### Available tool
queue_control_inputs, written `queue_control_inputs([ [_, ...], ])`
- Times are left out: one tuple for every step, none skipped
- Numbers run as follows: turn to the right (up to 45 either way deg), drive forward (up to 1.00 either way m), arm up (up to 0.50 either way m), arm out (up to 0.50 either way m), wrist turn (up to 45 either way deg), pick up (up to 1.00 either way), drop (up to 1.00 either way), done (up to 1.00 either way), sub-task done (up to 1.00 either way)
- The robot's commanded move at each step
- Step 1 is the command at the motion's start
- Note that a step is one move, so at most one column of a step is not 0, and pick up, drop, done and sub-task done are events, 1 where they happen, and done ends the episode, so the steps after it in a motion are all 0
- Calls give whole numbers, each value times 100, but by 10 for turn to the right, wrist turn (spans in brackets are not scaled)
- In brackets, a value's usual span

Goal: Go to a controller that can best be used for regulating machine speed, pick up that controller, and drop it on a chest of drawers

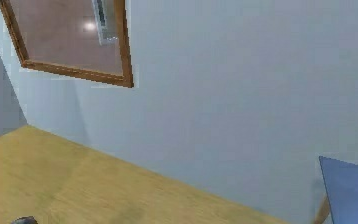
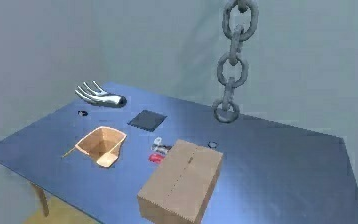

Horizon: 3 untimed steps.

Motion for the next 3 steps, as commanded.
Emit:
queue_control_inputs([
  [240,0,0,0,0,0,0,0,0],
  [0,15,0,0,0,0,0,0,0],
  [-120,0,0,0,0,0,0,0,0],
])
